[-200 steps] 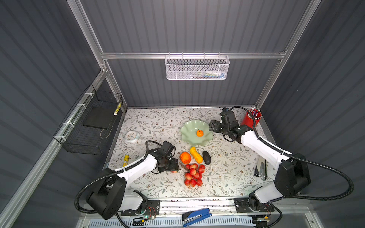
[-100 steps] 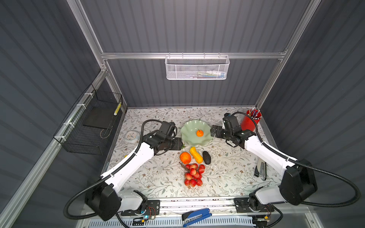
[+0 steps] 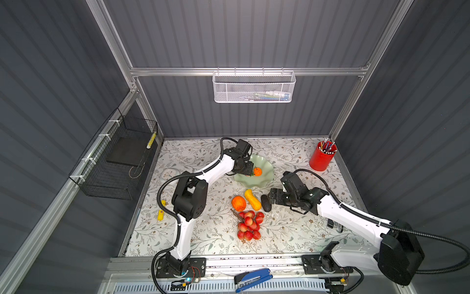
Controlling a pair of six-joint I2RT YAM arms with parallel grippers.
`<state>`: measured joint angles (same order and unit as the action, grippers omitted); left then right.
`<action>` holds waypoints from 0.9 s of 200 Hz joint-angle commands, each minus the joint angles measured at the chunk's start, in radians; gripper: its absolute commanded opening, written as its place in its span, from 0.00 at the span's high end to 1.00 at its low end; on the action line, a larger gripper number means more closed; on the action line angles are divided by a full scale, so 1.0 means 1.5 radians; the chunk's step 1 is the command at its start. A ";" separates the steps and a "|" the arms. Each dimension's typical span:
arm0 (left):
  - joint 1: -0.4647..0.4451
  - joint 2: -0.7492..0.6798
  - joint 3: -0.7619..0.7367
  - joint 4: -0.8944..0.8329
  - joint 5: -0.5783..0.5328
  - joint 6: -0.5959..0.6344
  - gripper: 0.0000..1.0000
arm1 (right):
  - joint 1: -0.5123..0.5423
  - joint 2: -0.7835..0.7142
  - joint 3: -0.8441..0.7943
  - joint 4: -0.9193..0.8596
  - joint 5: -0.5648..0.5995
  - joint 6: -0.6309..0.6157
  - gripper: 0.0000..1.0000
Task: Place and organize the fake fruits in the fruit bowl
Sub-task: 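Carry the apple into the bowl with the left gripper and release, then place the dark avocado in the bowl with right gripper while left grasps persimmon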
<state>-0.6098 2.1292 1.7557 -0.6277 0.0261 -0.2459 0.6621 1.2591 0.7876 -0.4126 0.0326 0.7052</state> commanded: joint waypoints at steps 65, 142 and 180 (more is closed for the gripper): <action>0.001 0.014 0.085 -0.020 -0.015 -0.002 0.12 | 0.026 0.153 0.035 0.087 -0.002 0.060 0.20; 0.003 -0.309 -0.112 0.133 -0.160 -0.042 0.00 | 0.033 0.253 0.056 0.111 0.019 0.085 0.40; 0.007 -0.499 -0.388 0.169 -0.244 -0.120 0.00 | 0.033 0.219 0.022 0.099 0.045 0.094 0.55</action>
<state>-0.6075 1.4502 1.3861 -0.3706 -0.2310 -0.3309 0.7086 1.6241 0.8516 -0.2264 0.0540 0.8284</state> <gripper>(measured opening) 0.997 0.487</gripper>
